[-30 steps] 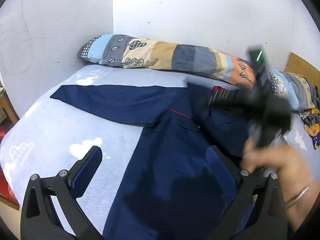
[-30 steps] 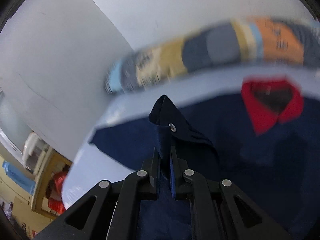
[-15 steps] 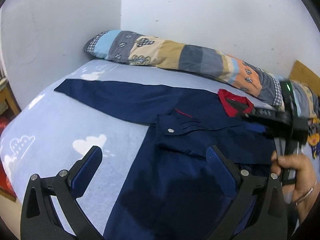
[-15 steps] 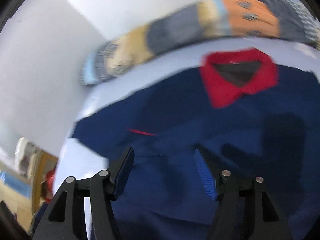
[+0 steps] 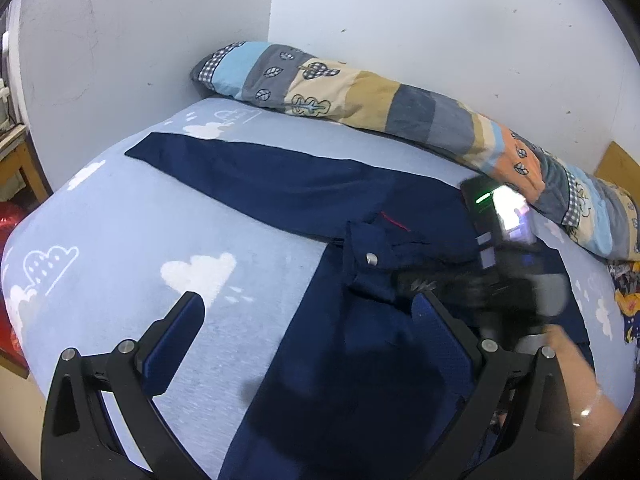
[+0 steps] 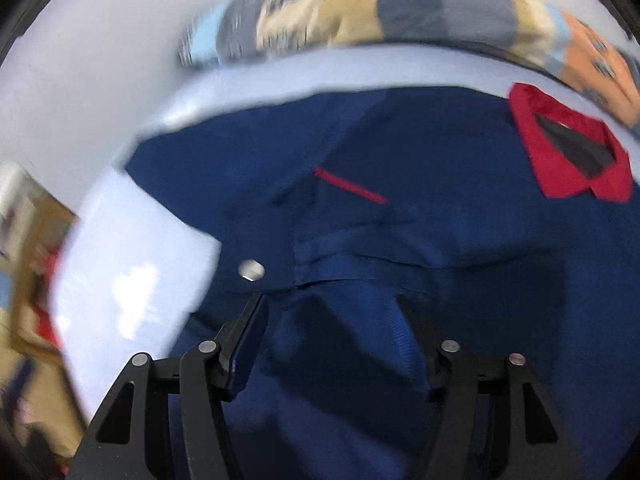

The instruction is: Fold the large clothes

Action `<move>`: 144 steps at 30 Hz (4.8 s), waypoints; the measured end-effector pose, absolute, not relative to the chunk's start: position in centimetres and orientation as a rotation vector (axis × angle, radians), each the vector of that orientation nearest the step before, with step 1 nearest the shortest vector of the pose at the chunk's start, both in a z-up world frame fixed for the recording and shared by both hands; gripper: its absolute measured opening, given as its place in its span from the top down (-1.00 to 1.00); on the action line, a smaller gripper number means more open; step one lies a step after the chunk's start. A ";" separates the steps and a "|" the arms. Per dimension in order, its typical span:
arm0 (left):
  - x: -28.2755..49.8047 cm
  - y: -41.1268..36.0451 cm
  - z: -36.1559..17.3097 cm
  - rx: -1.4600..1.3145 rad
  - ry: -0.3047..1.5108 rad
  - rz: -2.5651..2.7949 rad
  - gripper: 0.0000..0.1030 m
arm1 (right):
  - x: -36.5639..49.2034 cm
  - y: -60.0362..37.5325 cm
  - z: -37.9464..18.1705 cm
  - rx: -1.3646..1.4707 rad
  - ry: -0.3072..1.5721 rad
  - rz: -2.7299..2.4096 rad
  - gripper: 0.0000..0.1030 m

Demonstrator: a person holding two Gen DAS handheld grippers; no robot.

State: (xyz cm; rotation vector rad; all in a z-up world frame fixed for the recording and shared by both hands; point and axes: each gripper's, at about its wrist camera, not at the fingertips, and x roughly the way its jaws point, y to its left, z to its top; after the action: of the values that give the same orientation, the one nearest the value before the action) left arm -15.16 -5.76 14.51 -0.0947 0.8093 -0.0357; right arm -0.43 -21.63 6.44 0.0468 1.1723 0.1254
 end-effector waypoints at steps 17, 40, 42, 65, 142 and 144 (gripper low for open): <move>-15.7 -6.9 15.0 -0.118 0.828 -0.109 -1.00 | -14.1 -37.5 8.5 0.234 1.158 -0.124 -0.25; -17.6 -22.0 12.8 0.180 0.851 -0.262 -1.00 | -23.2 -40.9 13.7 0.293 0.909 -0.127 -0.41; -18.1 -23.4 12.7 0.228 0.831 -0.276 -1.00 | -23.6 -40.9 14.6 0.281 0.874 -0.127 -0.41; -13.7 -17.4 14.3 0.043 0.852 -0.185 -1.00 | -23.1 -38.0 16.0 0.185 0.864 -0.124 -0.41; 2.6 -12.3 32.1 -0.435 0.608 -0.574 0.92 | -27.6 -44.3 21.6 0.244 0.641 -0.244 -0.41; 1.2 -16.8 31.5 -0.394 0.640 -0.625 0.92 | -28.8 -45.8 22.3 0.271 0.612 -0.269 -0.41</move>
State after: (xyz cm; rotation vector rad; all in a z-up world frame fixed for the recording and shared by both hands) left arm 1.19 -16.79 31.54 -0.3944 0.6401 -0.6252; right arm -28.83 -45.78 22.29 0.2707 0.6119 -0.2692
